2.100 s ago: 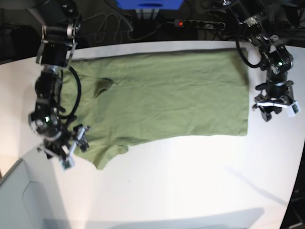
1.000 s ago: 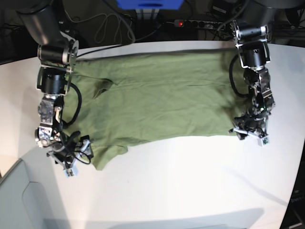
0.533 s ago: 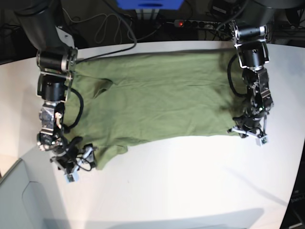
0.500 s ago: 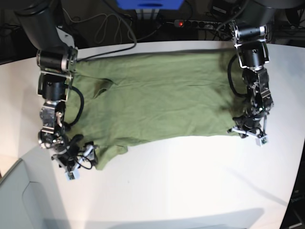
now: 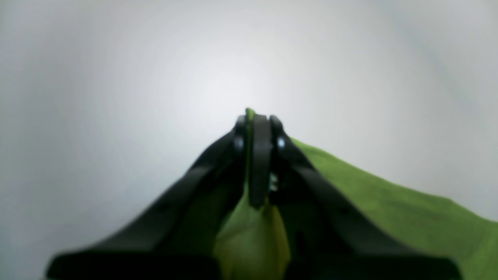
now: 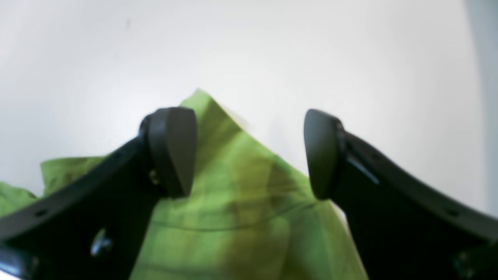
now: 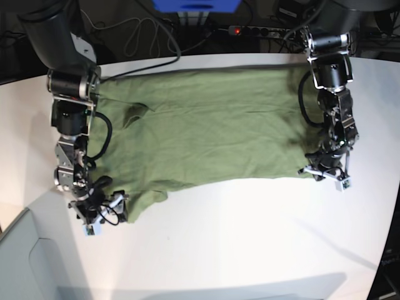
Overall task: Fold the T-shirt properly
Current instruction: 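Grasp the hem corners of the shirt with both grippers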
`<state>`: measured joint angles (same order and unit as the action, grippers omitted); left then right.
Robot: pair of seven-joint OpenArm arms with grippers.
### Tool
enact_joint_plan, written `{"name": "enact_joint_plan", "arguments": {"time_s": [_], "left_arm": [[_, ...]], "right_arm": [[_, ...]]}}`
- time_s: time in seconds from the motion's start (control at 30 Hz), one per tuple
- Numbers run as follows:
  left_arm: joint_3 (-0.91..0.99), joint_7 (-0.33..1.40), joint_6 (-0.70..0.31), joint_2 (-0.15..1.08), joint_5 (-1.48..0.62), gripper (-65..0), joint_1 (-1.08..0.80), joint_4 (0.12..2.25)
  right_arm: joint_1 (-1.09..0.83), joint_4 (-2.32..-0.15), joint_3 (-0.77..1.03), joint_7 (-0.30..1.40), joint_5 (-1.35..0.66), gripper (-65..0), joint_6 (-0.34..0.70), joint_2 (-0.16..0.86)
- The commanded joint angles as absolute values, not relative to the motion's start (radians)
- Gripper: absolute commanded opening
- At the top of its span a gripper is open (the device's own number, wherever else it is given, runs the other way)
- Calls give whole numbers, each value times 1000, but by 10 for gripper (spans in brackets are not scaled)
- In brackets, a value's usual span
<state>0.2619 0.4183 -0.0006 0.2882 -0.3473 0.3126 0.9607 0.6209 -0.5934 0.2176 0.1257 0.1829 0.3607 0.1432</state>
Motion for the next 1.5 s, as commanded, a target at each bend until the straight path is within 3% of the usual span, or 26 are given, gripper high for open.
{"name": "enact_joint_plan", "arguments": {"time_s": [0.0,0.67,0.77,0.93,0.97,1.1,1.47], "left_arm": [[260,438,2,297,-344,-650,323,964],[260,438,2,295,-344,-650,323,964],[260,438,2,295,-344,-650,323,964],[260,438,2,295,-344,-650,323,964],[260,438,2,295,-344,-650,323,964],[260,441,2,295,-344,-650,321,970],[262,447,1,294,-354,-650,271,1106]], "right_arm": [[654,-608,220,99,171,-234,352,145],[651,-516,219,84,171,-249,351,93],[650,-516,219,62,171,-339,351,93],[653,-519,219,45,171,-629,351,93],[654,-519,220,42,171,-650,349,93],[650,-556,222,45,166,-644,349,91],[429,-1021,226,166,166,-650,349,64]]}}
